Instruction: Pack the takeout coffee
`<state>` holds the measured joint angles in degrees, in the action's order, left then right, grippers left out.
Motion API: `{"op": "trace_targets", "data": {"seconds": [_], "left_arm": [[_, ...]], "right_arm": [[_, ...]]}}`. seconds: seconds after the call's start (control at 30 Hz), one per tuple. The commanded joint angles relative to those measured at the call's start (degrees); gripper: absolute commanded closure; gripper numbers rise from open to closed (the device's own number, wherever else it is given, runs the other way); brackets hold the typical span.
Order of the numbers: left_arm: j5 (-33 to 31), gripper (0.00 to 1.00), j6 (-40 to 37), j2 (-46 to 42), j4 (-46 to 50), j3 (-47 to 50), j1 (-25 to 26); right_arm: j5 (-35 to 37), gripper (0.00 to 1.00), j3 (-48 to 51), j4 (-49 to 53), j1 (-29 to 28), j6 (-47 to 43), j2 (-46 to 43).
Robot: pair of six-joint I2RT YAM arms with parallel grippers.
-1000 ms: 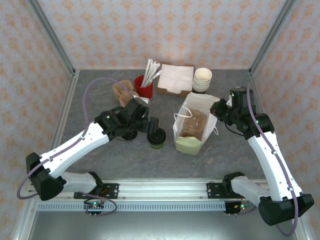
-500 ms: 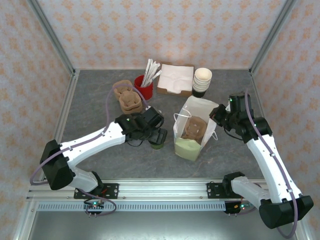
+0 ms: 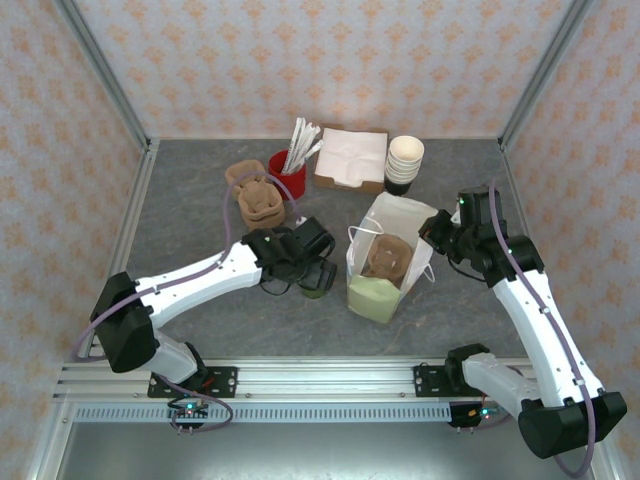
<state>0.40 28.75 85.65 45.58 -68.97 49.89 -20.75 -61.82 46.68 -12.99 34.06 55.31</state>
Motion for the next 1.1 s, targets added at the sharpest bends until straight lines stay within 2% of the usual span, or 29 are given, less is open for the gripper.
{"op": "trace_targets", "data": {"seconds": [0.0, 0.2, 0.53, 1.07], "left_arm": [[-2.3, 0.12, 1.5, 0.5, 2.6, -1.6, 0.6], [-2.5, 0.19, 1.5, 0.4, 2.2, -1.6, 0.7], [-3.4, 0.23, 2.7, 1.5, 2.0, -3.0, 1.1], [-4.2, 0.25, 2.6, 3.4, 1.4, -3.3, 1.3]], "right_arm": [[1.1, 1.0, 0.4, 0.4, -0.3, 0.3, -1.2], [1.1, 1.0, 0.3, 0.6, -0.3, -0.1, -1.3], [1.1, 1.0, 0.3, 0.5, -0.3, 0.1, -1.4], [1.4, 1.0, 0.2, 0.7, -0.4, 0.8, -1.8]]}}
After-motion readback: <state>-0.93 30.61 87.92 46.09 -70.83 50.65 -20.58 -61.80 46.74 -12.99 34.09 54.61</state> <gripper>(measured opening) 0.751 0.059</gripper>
